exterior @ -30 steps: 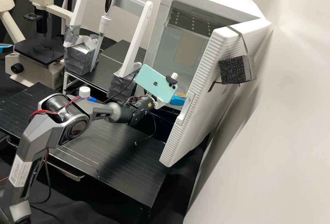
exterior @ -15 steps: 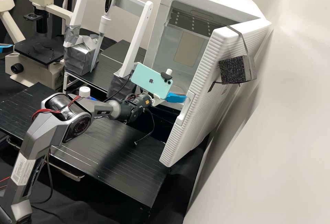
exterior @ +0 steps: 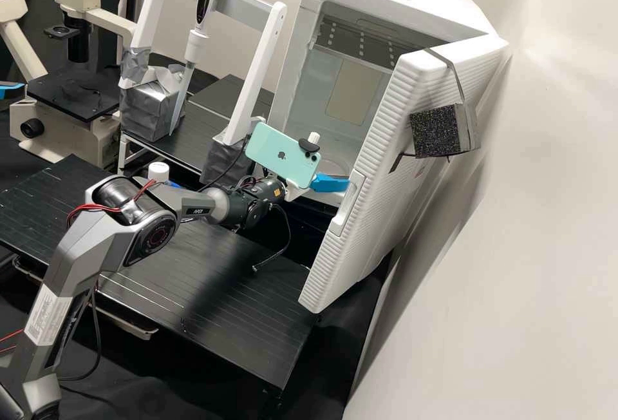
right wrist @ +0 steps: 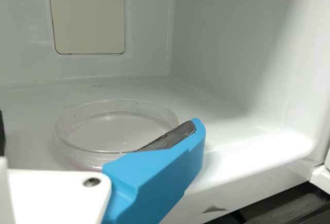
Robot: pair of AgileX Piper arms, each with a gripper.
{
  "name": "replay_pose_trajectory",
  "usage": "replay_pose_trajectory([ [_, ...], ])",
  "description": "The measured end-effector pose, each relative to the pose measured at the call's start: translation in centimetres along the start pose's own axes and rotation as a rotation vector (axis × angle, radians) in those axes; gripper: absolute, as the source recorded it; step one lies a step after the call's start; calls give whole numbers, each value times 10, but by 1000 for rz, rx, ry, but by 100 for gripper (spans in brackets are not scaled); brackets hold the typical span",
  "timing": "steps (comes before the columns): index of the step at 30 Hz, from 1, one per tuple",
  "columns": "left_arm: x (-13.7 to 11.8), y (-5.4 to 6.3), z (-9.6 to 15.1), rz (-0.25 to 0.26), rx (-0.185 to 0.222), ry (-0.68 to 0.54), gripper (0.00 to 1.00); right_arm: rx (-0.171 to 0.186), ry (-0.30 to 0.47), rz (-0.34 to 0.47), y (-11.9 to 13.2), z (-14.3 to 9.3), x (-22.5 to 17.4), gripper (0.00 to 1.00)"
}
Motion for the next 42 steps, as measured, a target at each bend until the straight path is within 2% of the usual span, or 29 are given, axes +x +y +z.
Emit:
replay_pose_trajectory([
  [4,0,0,0,0,0,0,100,14,8,-9,1,-2,1,0],
  [15,0,0,0,0,0,0,100,20,17,-32,4,-2,2,0],
  [17,0,0,0,0,0,0,100,36,16,-32,5,-2,2,0],
  [20,0,0,0,0,0,0,100,42,15,-36,4,-2,2,0],
  [42,0,0,0,0,0,0,100,33,16,-40,5,-3,0,0],
])
